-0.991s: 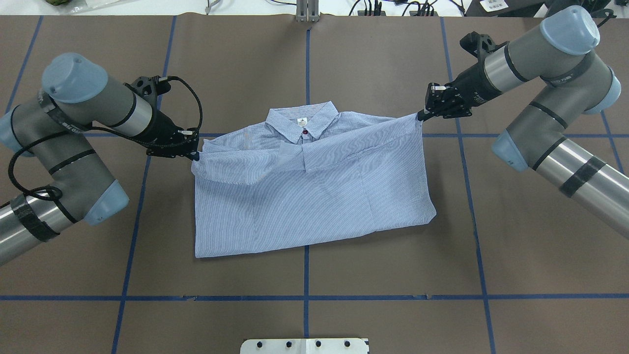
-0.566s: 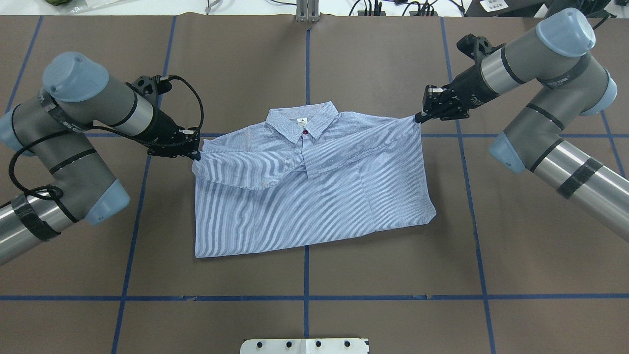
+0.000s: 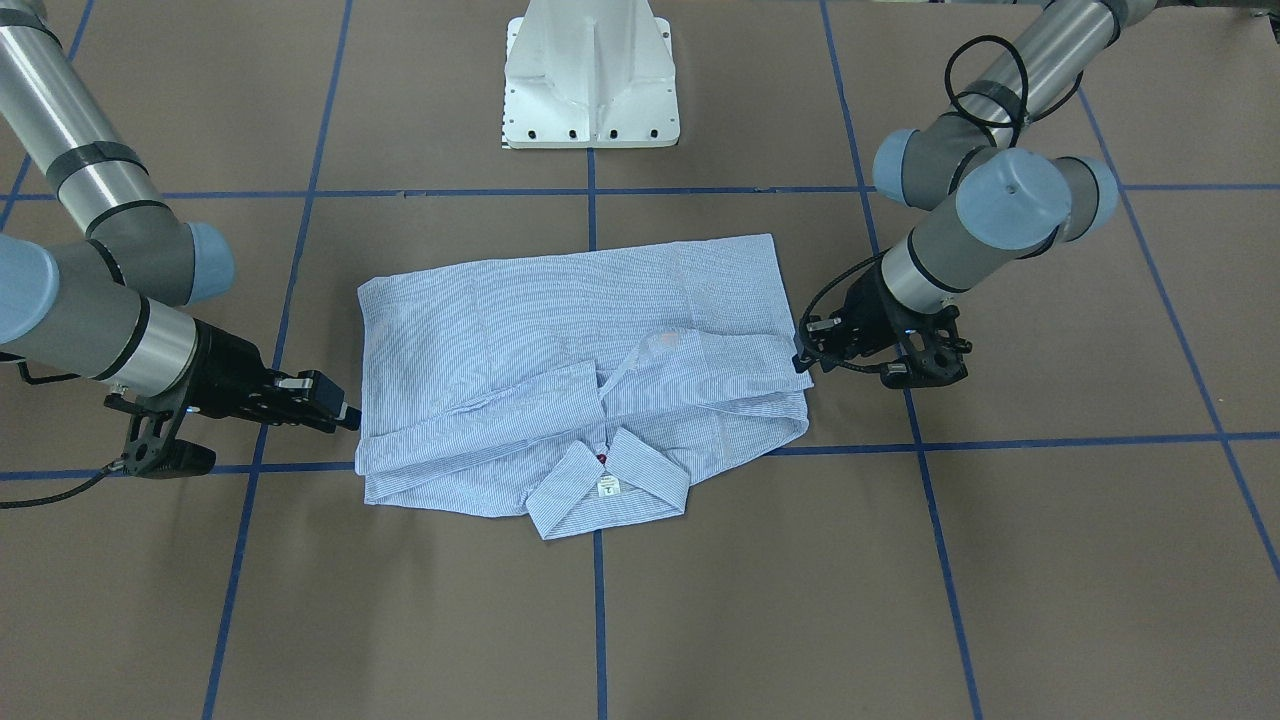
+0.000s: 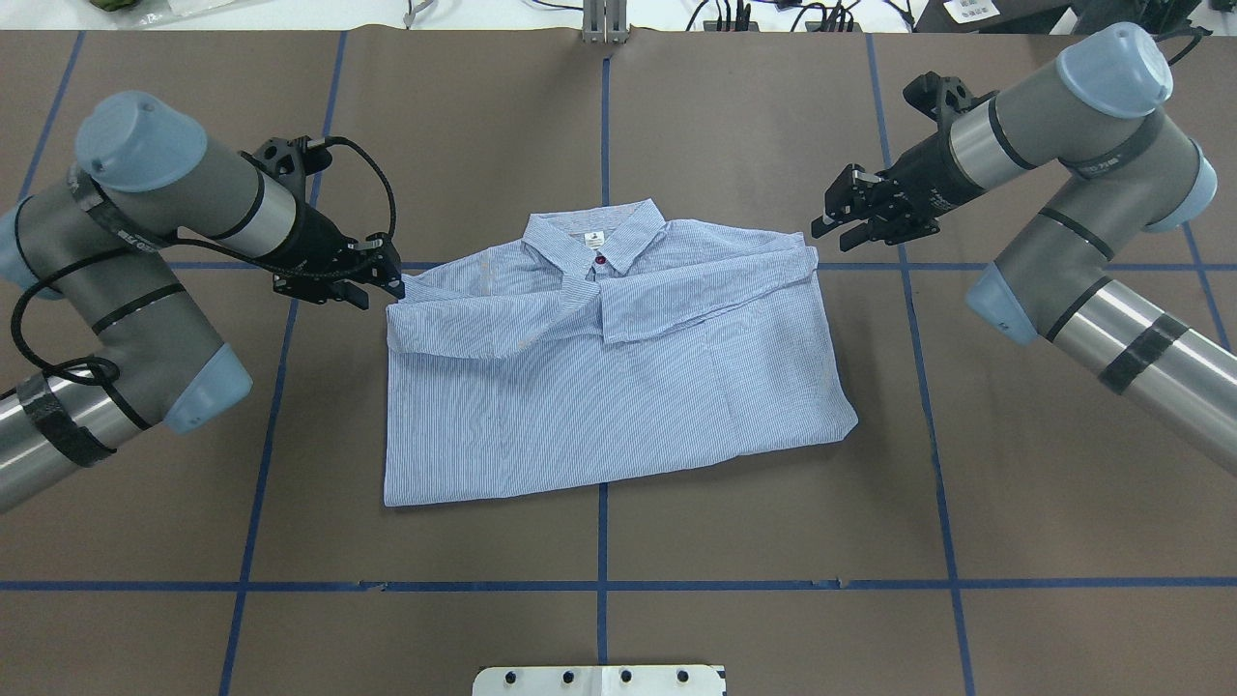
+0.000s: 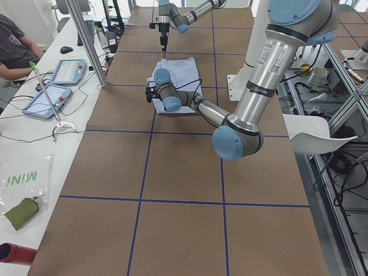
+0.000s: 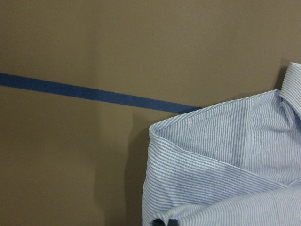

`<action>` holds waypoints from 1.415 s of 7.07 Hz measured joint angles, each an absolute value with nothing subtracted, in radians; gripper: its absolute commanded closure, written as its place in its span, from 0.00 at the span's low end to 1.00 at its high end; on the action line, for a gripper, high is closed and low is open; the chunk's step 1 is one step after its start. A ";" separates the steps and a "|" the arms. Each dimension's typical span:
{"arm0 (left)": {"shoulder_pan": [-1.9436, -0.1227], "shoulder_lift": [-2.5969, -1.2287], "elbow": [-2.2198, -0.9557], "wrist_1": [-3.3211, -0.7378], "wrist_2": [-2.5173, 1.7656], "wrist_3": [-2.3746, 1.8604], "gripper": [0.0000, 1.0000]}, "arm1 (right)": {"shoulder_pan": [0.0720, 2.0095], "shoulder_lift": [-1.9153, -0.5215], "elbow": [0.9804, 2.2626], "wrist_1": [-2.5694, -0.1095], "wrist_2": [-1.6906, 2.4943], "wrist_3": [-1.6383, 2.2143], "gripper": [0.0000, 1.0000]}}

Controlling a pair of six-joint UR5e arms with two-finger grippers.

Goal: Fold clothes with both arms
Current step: 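Release the hem beside the collar and raise both grippers, then grasp the folded shirt's corner nearest the robot with the right gripper and drag it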

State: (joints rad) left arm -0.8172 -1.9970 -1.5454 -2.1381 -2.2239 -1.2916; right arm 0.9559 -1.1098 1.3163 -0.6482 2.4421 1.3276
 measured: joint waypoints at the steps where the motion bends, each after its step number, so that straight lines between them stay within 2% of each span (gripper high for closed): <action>1: -0.832 -1.997 -1.552 -2.135 -2.225 -1.292 0.00 | 0.957 -1.123 1.332 -0.646 2.450 1.328 0.00; 5: -0.861 -1.990 -1.636 -2.088 -2.230 -1.296 0.00 | 0.852 -1.289 1.502 -0.647 2.444 1.347 0.00; 7: -0.862 -1.994 -1.675 -2.040 -2.229 -1.296 0.00 | 0.757 -1.337 1.530 -0.648 2.395 1.358 0.01; 10: -0.862 -1.995 -1.684 -2.031 -2.229 -1.296 0.00 | 0.684 -1.375 1.544 -0.649 2.340 1.361 0.15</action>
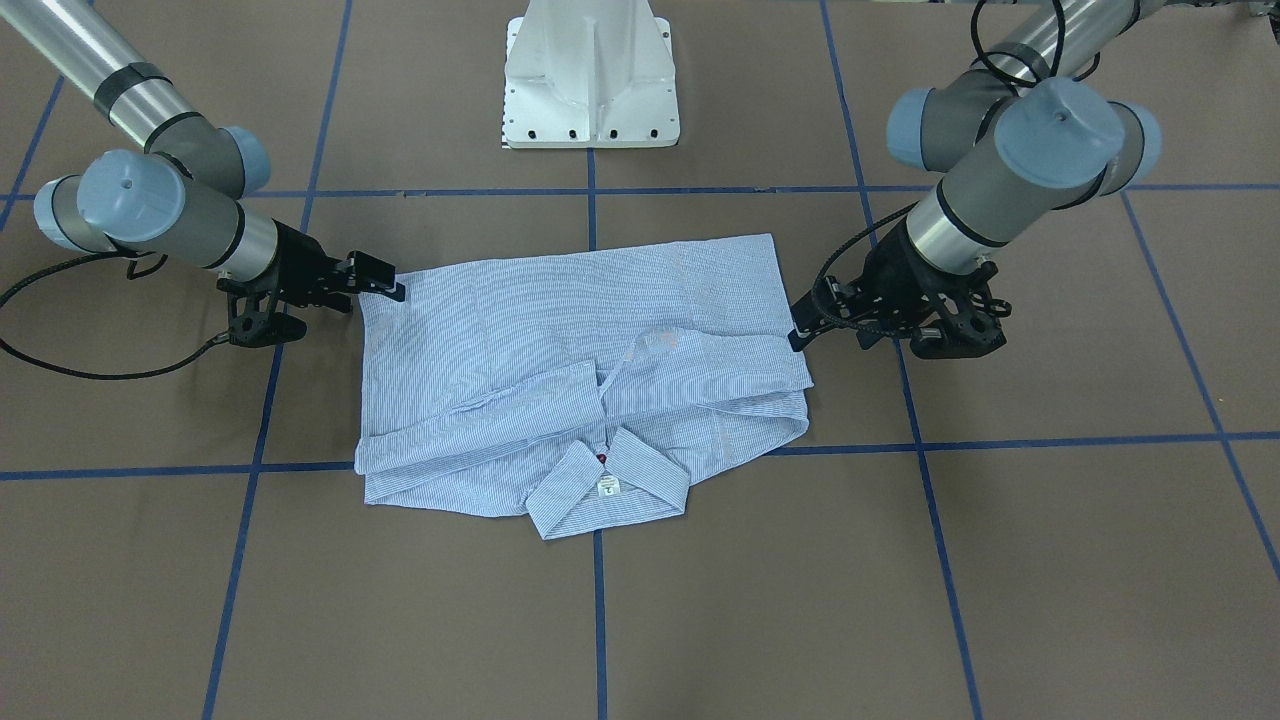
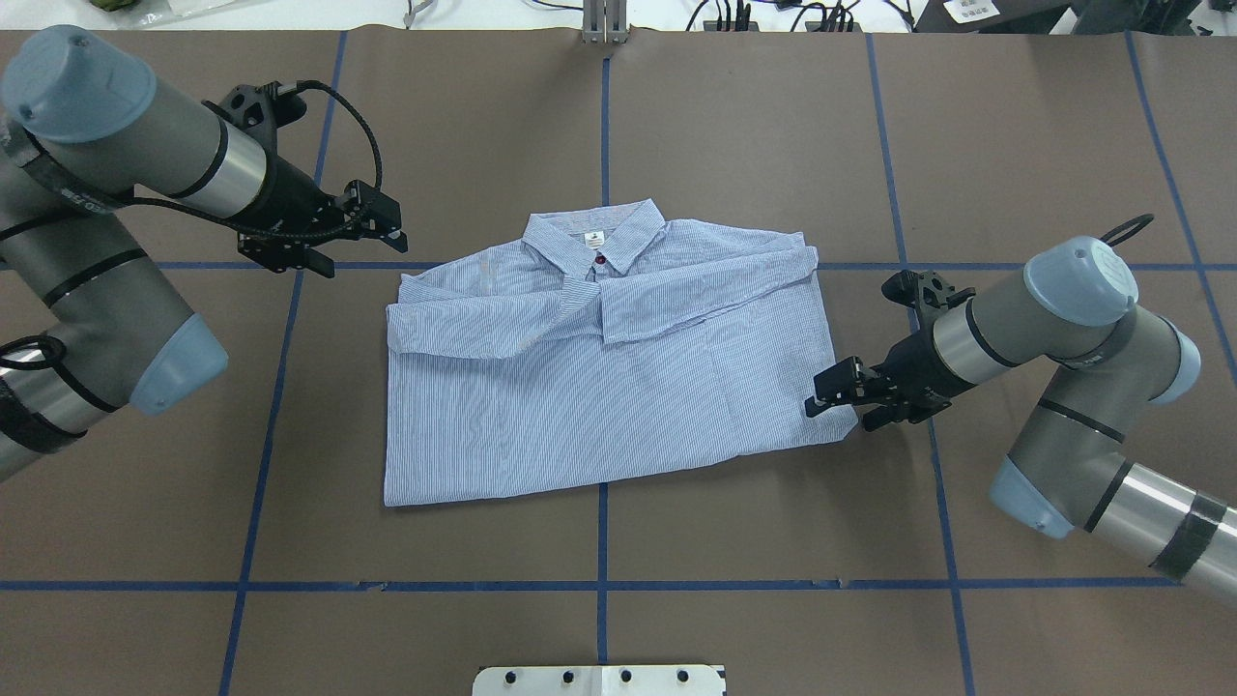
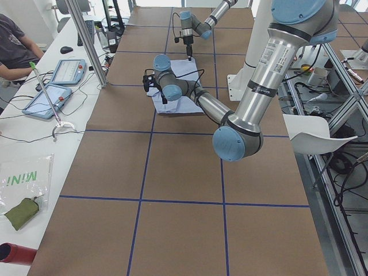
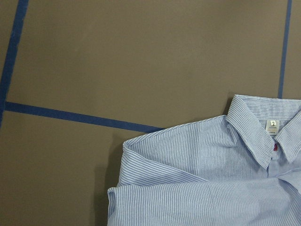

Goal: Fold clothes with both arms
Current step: 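Grasp the folded shirt's corner nearest the robot with the right gripper and drag it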

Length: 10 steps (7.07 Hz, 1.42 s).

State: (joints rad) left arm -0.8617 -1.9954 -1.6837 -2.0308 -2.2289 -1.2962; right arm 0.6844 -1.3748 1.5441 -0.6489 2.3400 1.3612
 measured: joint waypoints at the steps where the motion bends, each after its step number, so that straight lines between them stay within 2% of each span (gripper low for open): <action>1: -0.862 -1.995 -1.684 -2.030 -2.229 -1.296 0.00 | 0.682 -1.383 1.558 -0.649 2.342 1.361 0.34; 2: -0.862 -1.994 -1.684 -2.030 -2.228 -1.296 0.00 | 0.681 -1.388 1.570 -0.649 2.345 1.361 0.70; 3: -0.862 -1.993 -1.683 -2.031 -2.226 -1.296 0.00 | 0.681 -1.391 1.575 -0.649 2.346 1.361 0.98; 7: -0.862 -1.994 -1.677 -2.031 -2.224 -1.296 0.00 | 0.681 -1.403 1.588 -0.647 2.345 1.360 1.00; 10: -0.867 -1.992 -1.683 -2.030 -2.223 -1.296 0.00 | 0.619 -1.540 1.763 -0.644 2.344 1.362 1.00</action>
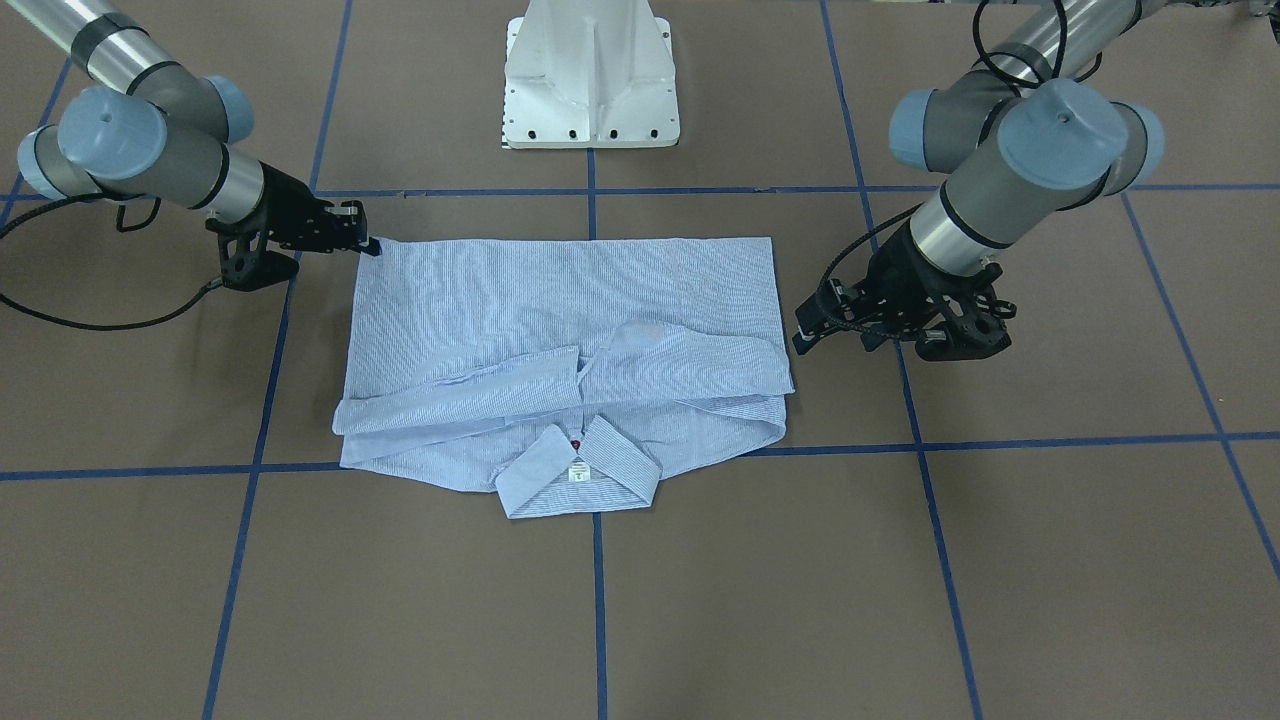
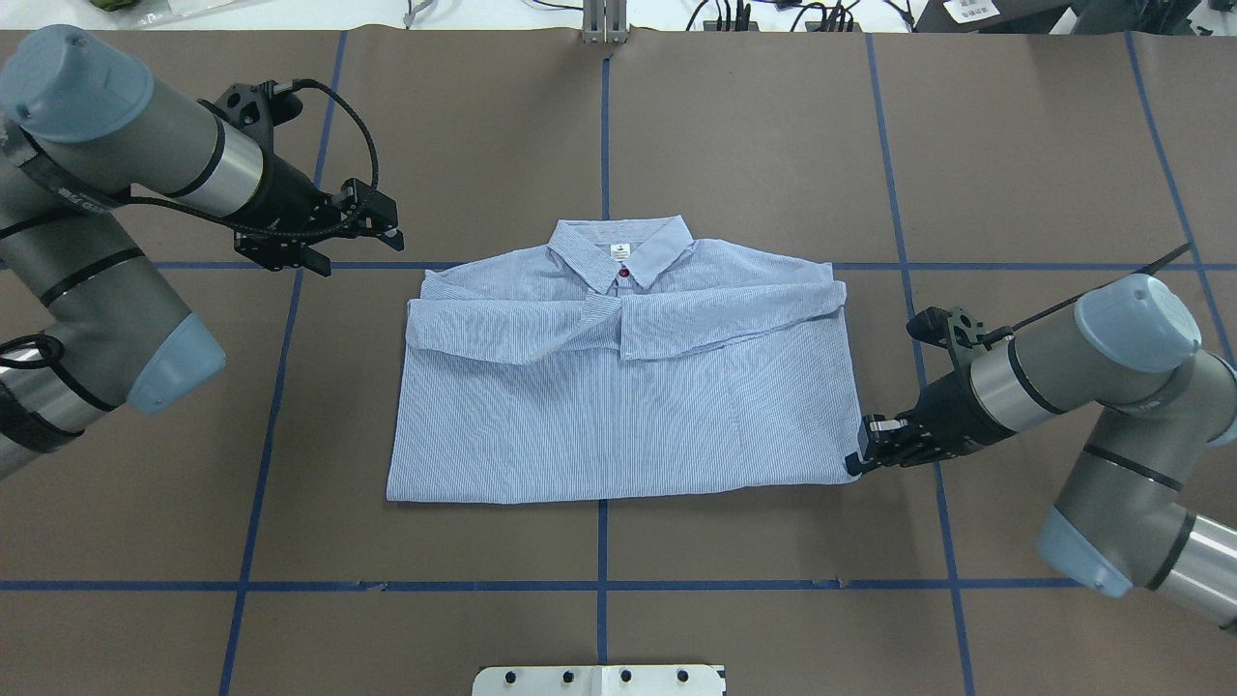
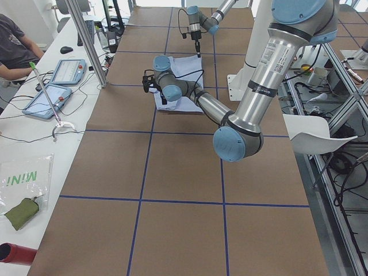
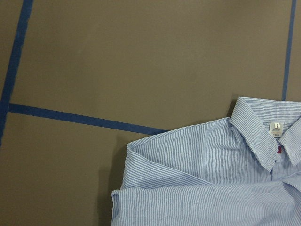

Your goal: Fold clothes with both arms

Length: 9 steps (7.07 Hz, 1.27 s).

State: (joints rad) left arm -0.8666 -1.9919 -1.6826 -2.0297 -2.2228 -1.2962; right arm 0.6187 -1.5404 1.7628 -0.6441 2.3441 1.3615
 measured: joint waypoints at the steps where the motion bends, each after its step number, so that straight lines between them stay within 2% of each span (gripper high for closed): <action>1: -0.870 -1.992 -1.683 -2.030 -2.223 -1.296 0.00 | 0.579 -1.612 1.843 -0.643 2.344 1.362 1.00; 4: -0.871 -1.994 -1.684 -2.031 -2.223 -1.297 0.00 | 0.426 -1.748 2.026 -0.641 2.345 1.362 1.00; 5: -0.871 -1.994 -1.684 -2.031 -2.223 -1.297 0.00 | 0.367 -1.757 2.045 -0.641 2.344 1.362 0.84; 6: -0.870 -1.994 -1.683 -2.032 -2.223 -1.296 0.00 | 0.327 -1.758 2.052 -0.640 2.344 1.363 0.01; 9: -0.859 -1.990 -1.705 -2.034 -2.220 -1.296 0.00 | 0.373 -1.717 2.052 -0.640 2.337 1.373 0.00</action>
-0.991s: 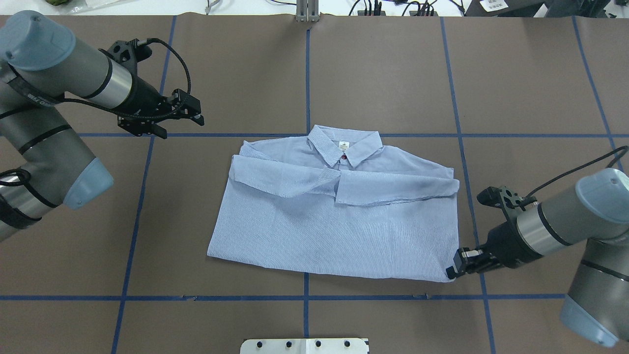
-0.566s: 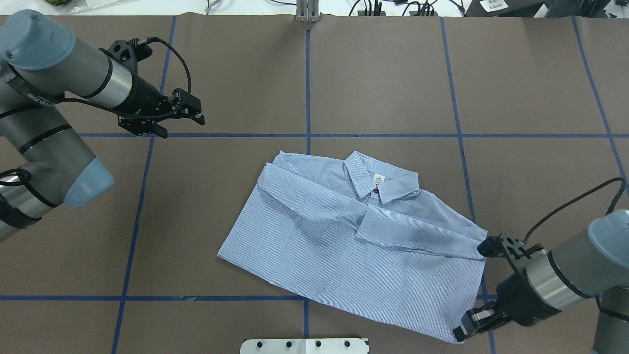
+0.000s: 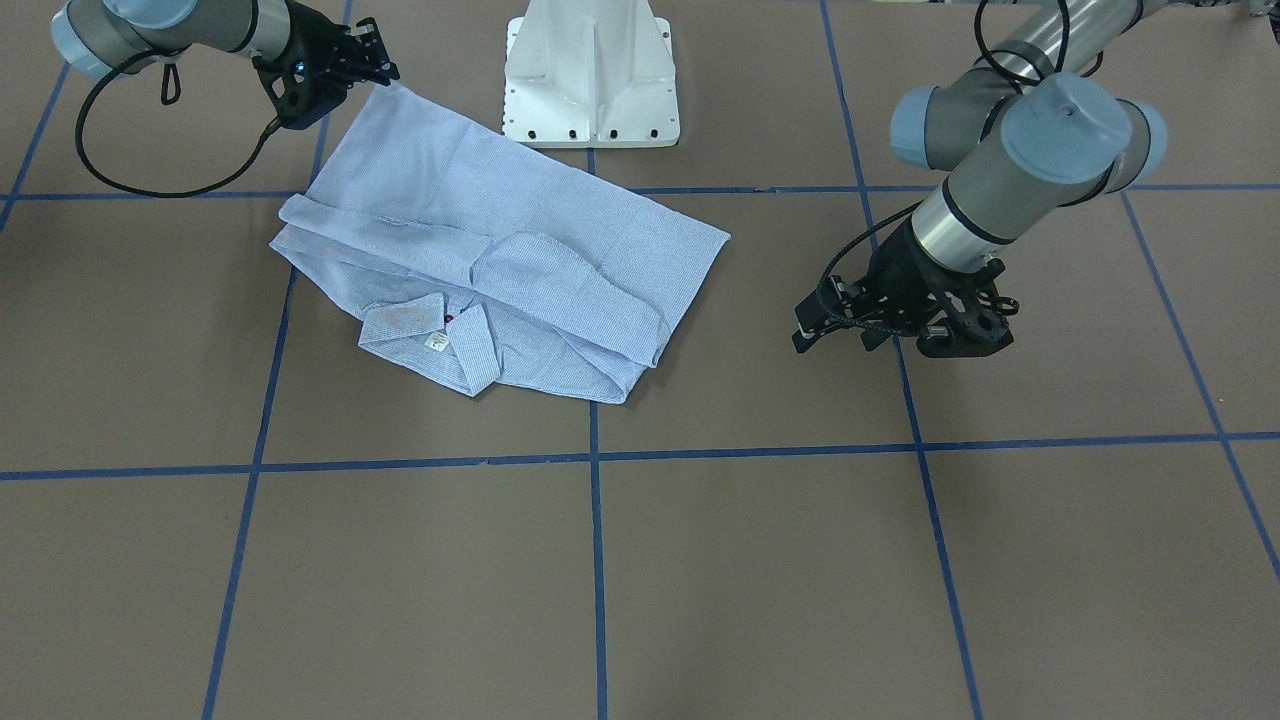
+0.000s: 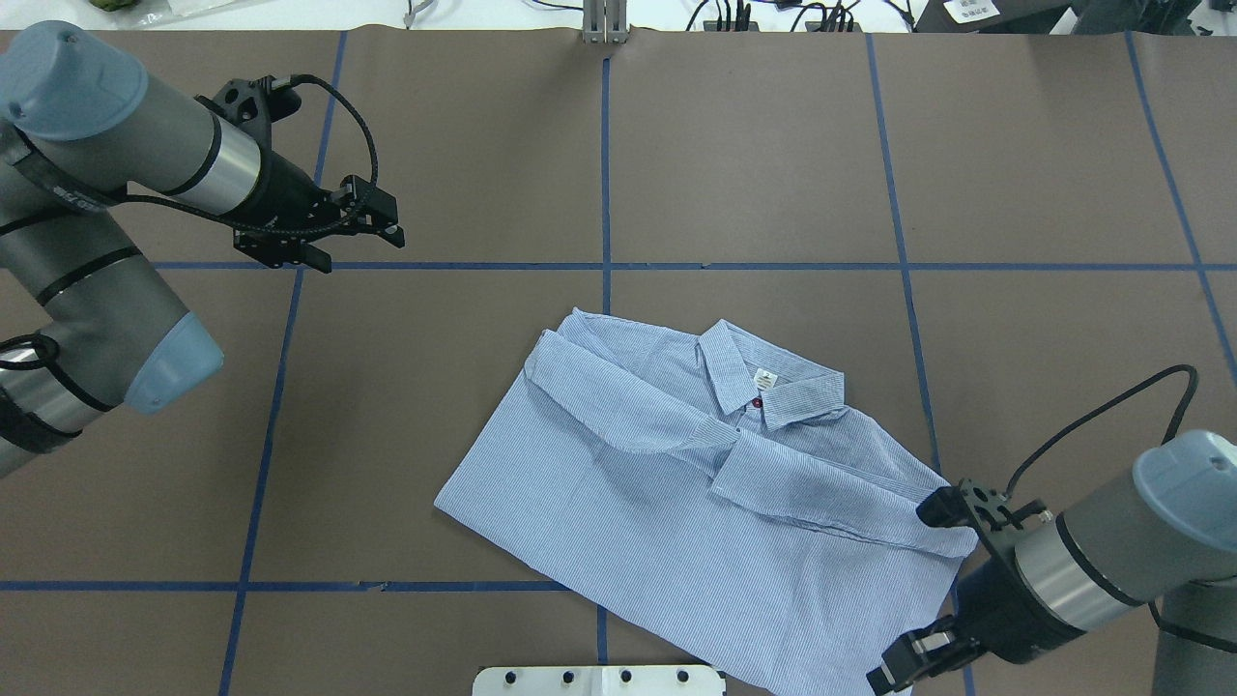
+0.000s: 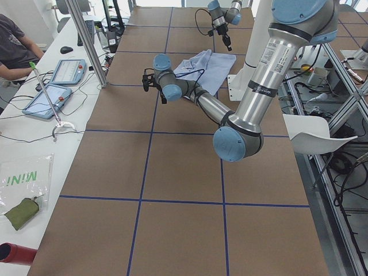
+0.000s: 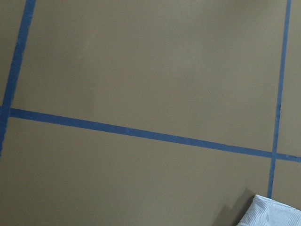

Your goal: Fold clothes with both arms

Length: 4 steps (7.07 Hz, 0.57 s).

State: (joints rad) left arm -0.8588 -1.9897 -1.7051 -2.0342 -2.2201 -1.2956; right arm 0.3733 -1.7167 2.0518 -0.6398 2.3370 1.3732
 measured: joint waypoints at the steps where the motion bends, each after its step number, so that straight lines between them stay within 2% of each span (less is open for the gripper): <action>1: -0.829 -1.977 -1.738 -2.033 -2.219 -1.314 0.00 | 0.446 -1.687 2.050 -0.640 2.336 1.374 0.00; 4: -0.616 -1.940 -1.812 -2.035 -2.120 -1.543 0.00 | 0.655 -1.617 2.052 -0.640 2.349 1.371 0.00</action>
